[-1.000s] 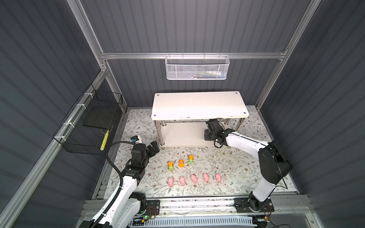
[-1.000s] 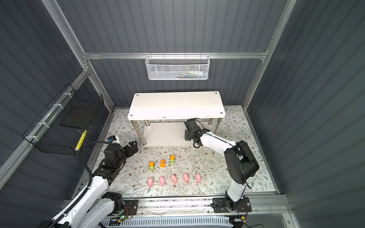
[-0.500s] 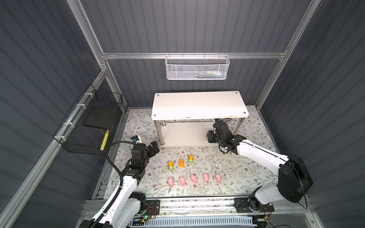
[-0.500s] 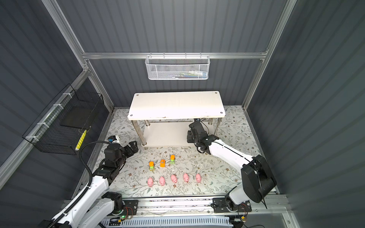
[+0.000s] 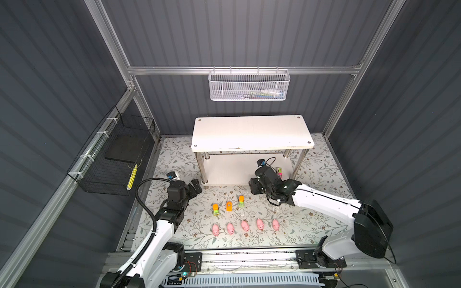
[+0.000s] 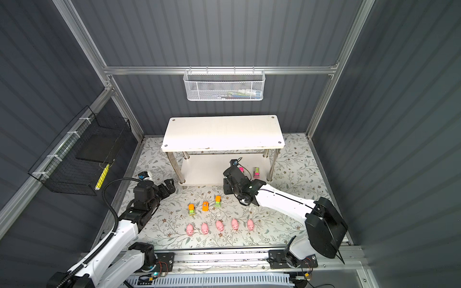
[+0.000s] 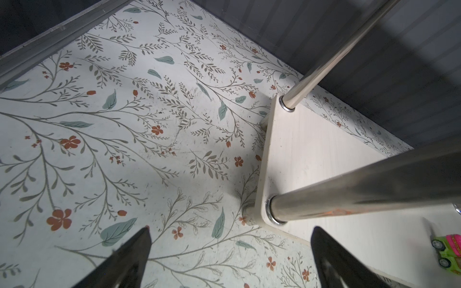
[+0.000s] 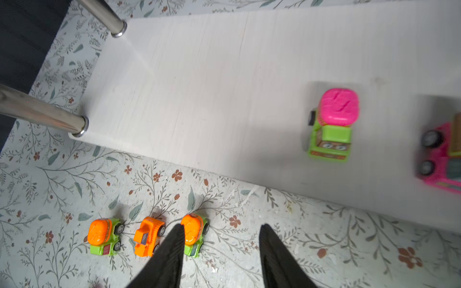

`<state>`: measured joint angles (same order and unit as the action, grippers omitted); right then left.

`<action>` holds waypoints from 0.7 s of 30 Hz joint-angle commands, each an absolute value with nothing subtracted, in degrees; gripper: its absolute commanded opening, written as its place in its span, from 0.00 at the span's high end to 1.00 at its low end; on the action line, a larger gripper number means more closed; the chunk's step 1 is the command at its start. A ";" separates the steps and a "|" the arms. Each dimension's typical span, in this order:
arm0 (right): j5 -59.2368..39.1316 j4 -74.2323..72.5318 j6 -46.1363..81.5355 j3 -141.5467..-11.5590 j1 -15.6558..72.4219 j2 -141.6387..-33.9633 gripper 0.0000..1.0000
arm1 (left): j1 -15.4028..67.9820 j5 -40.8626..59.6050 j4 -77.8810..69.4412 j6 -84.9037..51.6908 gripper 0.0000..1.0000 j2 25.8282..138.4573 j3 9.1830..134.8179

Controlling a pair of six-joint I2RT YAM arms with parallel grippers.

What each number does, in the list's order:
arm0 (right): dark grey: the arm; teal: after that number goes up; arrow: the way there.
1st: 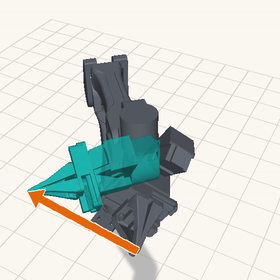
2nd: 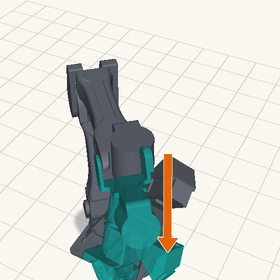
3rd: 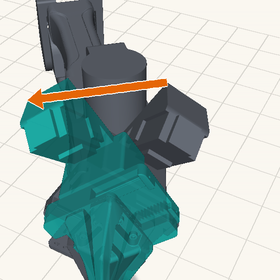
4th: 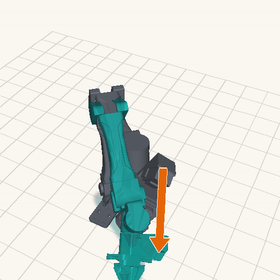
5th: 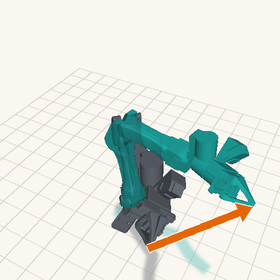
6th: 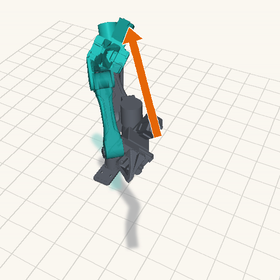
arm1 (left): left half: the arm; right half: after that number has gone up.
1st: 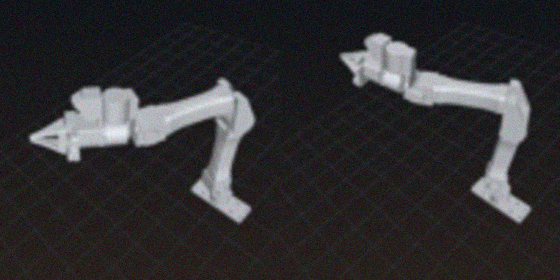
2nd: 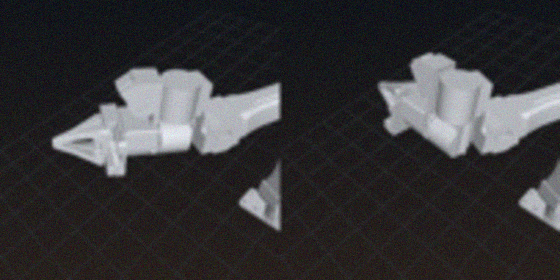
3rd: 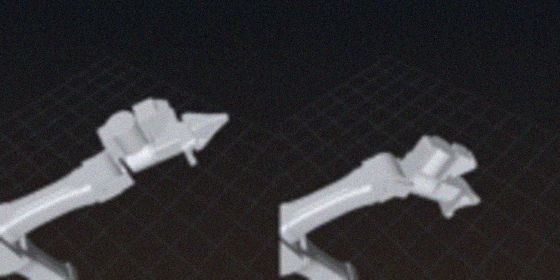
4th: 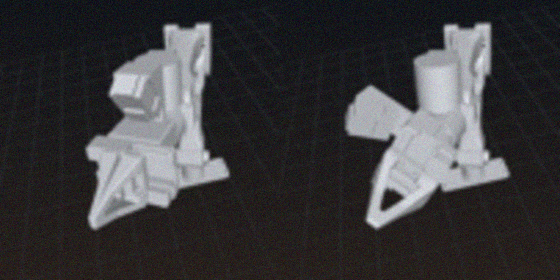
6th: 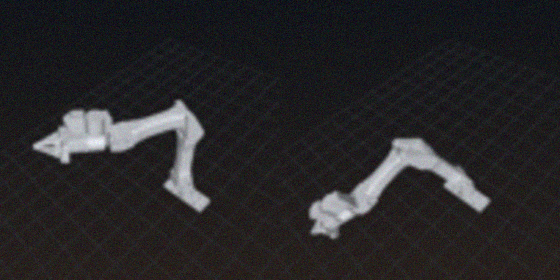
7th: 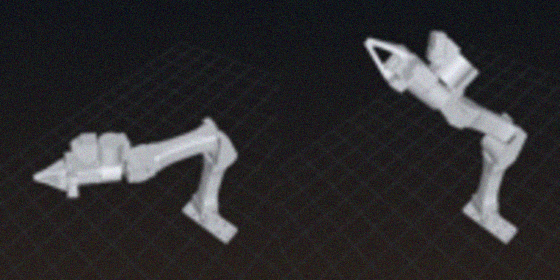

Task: Place and organize the plastic toys onto the shelf
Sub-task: 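Move the right gripper over the orange-topped green truck nearest the shelf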

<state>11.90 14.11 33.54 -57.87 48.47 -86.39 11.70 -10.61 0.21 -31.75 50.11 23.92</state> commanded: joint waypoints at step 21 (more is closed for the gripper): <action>3.19 27.93 32.30 -68.85 52.82 -99.60 0.41 | 12.13 -11.09 0.57 -31.29 0.00 47.05 22.28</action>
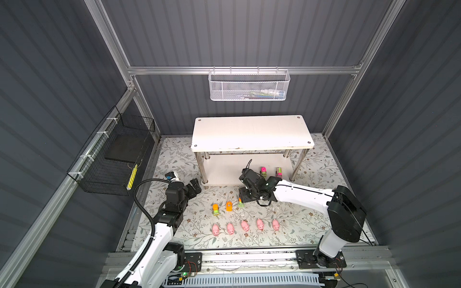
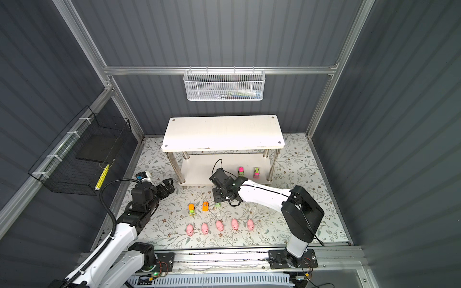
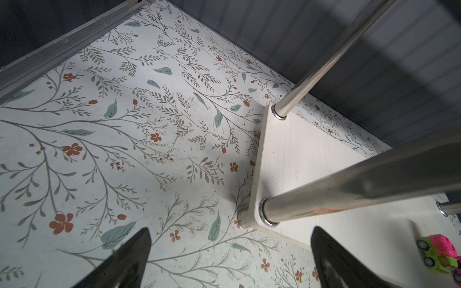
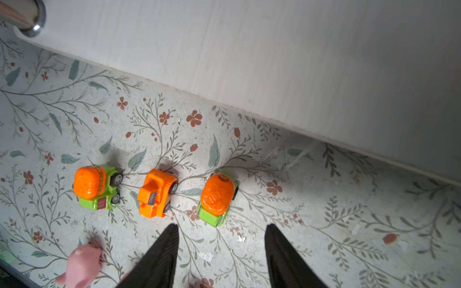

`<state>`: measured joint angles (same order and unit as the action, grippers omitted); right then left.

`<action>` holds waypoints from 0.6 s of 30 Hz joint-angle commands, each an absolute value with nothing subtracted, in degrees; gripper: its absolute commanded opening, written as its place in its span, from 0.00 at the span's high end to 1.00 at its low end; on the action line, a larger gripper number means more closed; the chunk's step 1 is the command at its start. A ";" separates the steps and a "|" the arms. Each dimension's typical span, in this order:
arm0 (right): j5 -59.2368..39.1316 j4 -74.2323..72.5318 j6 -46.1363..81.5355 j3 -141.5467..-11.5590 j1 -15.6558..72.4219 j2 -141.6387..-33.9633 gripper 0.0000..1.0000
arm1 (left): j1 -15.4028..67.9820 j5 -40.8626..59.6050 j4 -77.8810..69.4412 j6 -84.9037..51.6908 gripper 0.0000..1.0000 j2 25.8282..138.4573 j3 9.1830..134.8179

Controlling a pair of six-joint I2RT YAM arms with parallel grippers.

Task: Place and organize the plastic toys onto the shelf
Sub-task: 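Move the right gripper over the orange-topped green truck nearest the shelf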

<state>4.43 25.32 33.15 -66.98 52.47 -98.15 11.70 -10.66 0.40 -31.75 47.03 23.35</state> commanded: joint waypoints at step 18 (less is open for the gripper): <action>1.37 31.13 29.72 -75.49 53.08 -107.36 0.41 | 12.17 -11.72 0.88 -31.06 0.00 46.91 21.78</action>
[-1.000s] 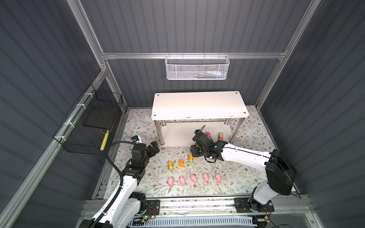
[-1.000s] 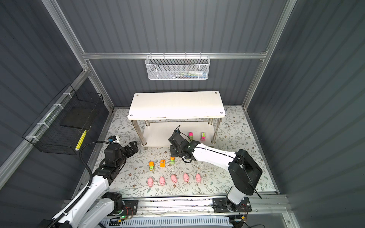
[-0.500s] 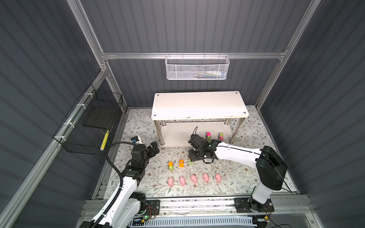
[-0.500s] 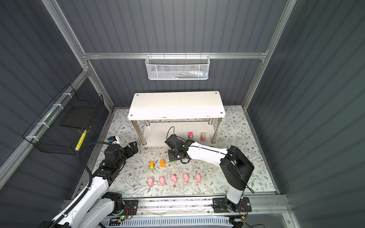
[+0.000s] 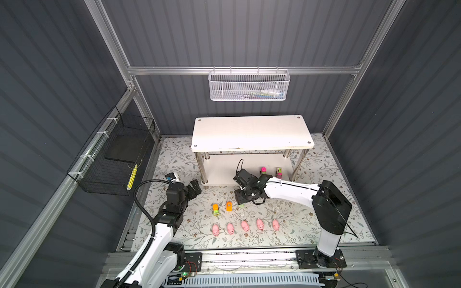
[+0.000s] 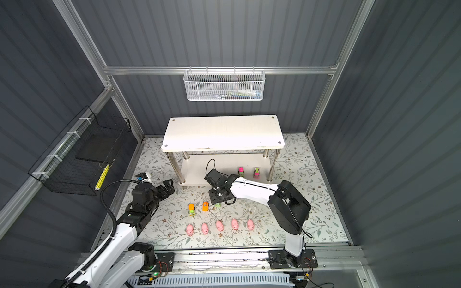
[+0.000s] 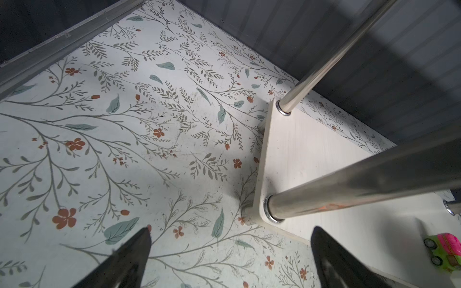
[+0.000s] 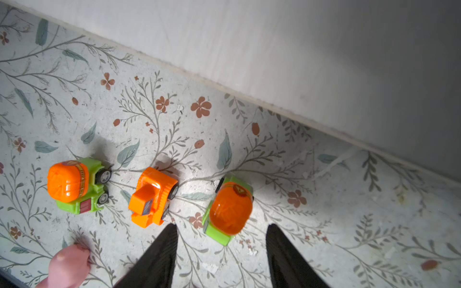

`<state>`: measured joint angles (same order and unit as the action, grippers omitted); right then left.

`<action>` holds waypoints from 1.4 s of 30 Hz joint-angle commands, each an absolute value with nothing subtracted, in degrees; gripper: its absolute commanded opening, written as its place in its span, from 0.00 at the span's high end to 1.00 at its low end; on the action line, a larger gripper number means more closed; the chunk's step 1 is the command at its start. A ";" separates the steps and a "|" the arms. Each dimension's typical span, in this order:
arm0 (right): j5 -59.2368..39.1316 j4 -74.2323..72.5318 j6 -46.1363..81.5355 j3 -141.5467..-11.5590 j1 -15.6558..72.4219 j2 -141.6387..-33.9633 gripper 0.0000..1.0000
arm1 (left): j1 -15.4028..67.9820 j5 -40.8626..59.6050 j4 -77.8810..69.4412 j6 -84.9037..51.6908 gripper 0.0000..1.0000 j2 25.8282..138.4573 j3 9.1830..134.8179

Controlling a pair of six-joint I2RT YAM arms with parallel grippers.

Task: Place and organize the plastic toys onto the shelf
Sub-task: 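Move the right gripper over the orange-topped green truck nearest the shelf, then lower the right gripper and close it on the orange-topped truck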

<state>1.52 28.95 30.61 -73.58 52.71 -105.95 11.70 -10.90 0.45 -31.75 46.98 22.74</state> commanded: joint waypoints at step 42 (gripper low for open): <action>1.32 36.26 29.03 -81.56 51.94 -114.52 0.60 | 12.13 -12.83 0.46 -30.23 0.00 47.35 21.62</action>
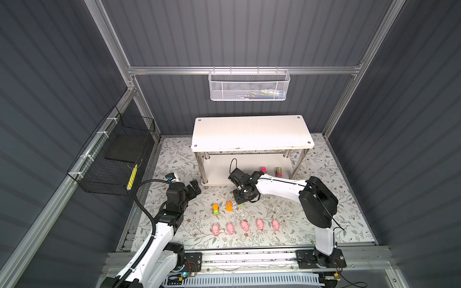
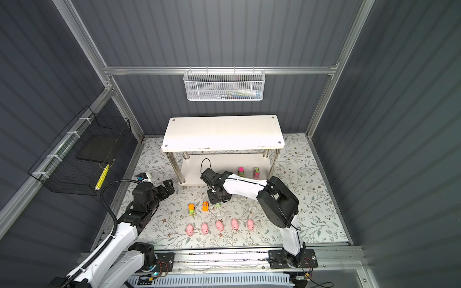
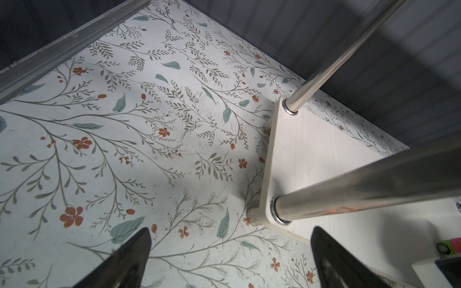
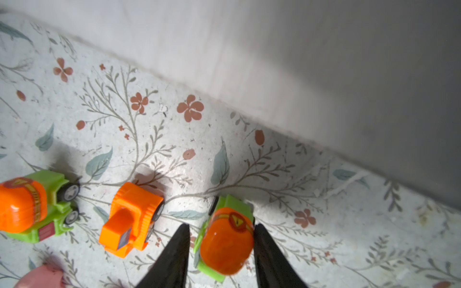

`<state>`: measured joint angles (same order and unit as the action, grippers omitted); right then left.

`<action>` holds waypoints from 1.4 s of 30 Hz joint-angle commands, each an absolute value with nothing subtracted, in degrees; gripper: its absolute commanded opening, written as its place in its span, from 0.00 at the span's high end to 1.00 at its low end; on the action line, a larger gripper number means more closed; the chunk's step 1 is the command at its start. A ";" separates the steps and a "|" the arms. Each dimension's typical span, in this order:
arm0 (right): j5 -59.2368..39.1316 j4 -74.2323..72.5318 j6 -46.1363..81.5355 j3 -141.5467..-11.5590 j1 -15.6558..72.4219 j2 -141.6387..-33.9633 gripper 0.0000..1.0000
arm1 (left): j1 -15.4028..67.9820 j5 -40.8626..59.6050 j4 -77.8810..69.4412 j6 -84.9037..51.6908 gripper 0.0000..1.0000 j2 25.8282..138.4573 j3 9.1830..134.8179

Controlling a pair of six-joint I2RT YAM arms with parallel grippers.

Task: Place and organize the plastic toys onto the shelf
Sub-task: 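Lower the right gripper and close it on the orange-topped truck, then carry the orange-topped truck onto the lower shelf and release it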

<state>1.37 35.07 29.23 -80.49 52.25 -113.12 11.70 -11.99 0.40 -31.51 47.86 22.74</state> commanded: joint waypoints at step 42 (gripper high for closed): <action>4.02 36.79 30.76 -77.81 51.75 -107.03 0.70 | 12.13 -13.21 0.70 -30.21 0.00 46.61 20.83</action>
